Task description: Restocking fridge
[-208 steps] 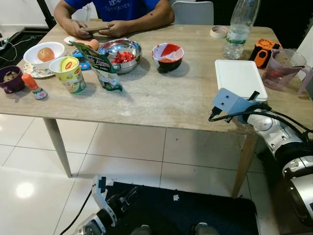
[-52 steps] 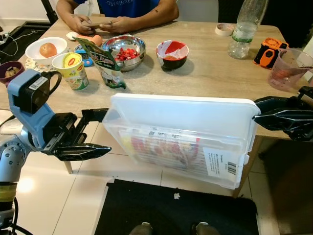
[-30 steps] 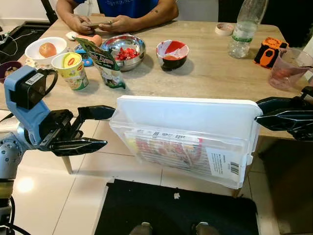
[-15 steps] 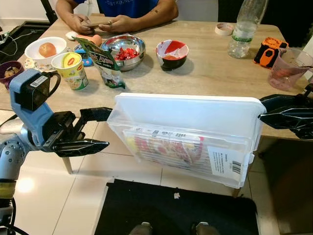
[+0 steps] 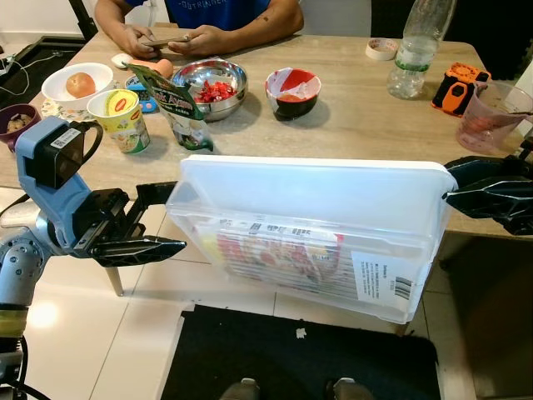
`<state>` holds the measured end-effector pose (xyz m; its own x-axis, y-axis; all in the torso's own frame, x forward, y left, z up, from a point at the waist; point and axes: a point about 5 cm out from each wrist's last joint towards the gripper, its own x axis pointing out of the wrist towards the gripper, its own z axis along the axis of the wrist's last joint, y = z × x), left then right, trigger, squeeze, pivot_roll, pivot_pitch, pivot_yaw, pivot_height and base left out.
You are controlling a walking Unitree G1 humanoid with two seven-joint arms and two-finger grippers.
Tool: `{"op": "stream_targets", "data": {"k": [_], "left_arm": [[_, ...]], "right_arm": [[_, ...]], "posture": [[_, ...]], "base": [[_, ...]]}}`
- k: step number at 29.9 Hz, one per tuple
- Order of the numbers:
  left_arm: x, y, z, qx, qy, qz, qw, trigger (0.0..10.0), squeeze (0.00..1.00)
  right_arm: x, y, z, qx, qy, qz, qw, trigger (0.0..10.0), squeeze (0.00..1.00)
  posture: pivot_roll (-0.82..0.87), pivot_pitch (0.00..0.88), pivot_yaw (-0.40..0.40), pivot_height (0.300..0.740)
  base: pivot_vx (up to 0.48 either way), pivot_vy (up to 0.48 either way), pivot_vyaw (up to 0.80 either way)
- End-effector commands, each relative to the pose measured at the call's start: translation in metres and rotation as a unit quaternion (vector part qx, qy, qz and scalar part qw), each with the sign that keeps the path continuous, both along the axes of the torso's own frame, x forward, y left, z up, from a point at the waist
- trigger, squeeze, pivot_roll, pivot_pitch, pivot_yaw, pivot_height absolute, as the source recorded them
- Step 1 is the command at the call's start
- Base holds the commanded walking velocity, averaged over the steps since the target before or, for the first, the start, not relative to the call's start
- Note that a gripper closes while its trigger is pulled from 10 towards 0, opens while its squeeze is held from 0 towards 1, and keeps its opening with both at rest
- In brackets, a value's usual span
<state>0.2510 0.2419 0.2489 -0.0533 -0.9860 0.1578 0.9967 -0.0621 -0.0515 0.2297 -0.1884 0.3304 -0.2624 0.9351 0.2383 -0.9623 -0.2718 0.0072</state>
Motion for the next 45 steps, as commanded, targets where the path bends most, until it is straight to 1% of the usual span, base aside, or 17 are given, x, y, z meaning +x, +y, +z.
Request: {"op": "stream_targets", "data": {"k": [1, 6, 7, 21, 25, 27, 34, 37, 38, 45], "left_arm": [[-0.001, 0.0, 0.002, 0.005, 0.0, -0.009, 1.0, 10.0, 0.0], [-0.002, -0.005, 0.002, -0.002, 0.001, -0.022, 1.0, 10.0, 0.0], [-0.003, -0.008, 0.002, -0.006, 0.003, -0.032, 0.999, 10.0, 0.0], [-0.004, -0.019, -0.002, -0.012, 0.009, -0.059, 0.998, 10.0, 0.0], [-0.003, -0.022, -0.002, -0.016, 0.009, -0.065, 0.998, 10.0, 0.0], [-0.002, -0.029, -0.004, -0.022, 0.01, -0.078, 0.997, 10.0, 0.0], [0.001, -0.035, -0.004, -0.028, 0.008, -0.086, 0.996, 10.0, 0.0], [0.002, -0.038, -0.005, -0.028, 0.014, -0.093, 0.995, 10.0, 0.0], [0.002, -0.038, -0.005, -0.029, 0.017, -0.096, 0.995, 0.0, 0.0], [0.0, -0.037, -0.005, -0.031, 0.024, -0.101, 0.994, 0.0, 0.0]], "right_arm": [[-0.006, 0.004, 0.007, 0.012, -0.021, 0.021, 0.999, 0.0, 0.0], [-0.005, 0.007, 0.005, 0.016, -0.018, 0.025, 0.999, 0.0, 0.0], [-0.004, 0.009, 0.005, 0.021, -0.018, 0.028, 0.999, 0.0, 0.0], [-0.003, 0.015, 0.005, 0.028, -0.017, 0.034, 0.999, 0.0, 0.0], [-0.003, 0.016, 0.005, 0.029, -0.018, 0.035, 0.999, 0.0, 0.0], [-0.002, 0.019, 0.004, 0.031, -0.018, 0.035, 0.999, 0.0, 0.0], [-0.002, 0.021, 0.002, 0.03, -0.018, 0.035, 0.999, 0.0, 0.0], [-0.001, 0.022, 0.001, 0.029, -0.017, 0.034, 0.999, 0.0, 0.0], [-0.001, 0.023, 0.001, 0.029, -0.017, 0.034, 0.999, 0.0, 0.0], [-0.001, 0.023, -0.001, 0.028, -0.016, 0.032, 0.999, 0.0, 0.0]], "posture": [[-0.02, 0.128, 0.002, 0.74], [-0.02, 0.128, 0.002, 0.74], [-0.02, 0.129, 0.004, 0.74], [-0.02, 0.129, 0.002, 0.74], [-0.02, 0.127, 0.003, 0.74], [-0.02, 0.128, 0.004, 0.74], [-0.02, 0.126, 0.005, 0.74], [-0.02, 0.124, 0.005, 0.74], [-0.02, 0.124, 0.005, 0.74], [-0.02, 0.121, 0.008, 0.74]], "base": [[0.0, 0.0, 0.0], [0.0, 0.0, 0.0], [0.0, 0.0, 0.0], [0.0, 0.0, 0.0], [0.0, 0.0, 0.0], [0.0, 0.0, 0.0], [0.0, 0.0, 0.0], [0.0, 0.0, 0.0], [0.0, 0.0, 0.0], [0.0, 0.0, 0.0]]}}
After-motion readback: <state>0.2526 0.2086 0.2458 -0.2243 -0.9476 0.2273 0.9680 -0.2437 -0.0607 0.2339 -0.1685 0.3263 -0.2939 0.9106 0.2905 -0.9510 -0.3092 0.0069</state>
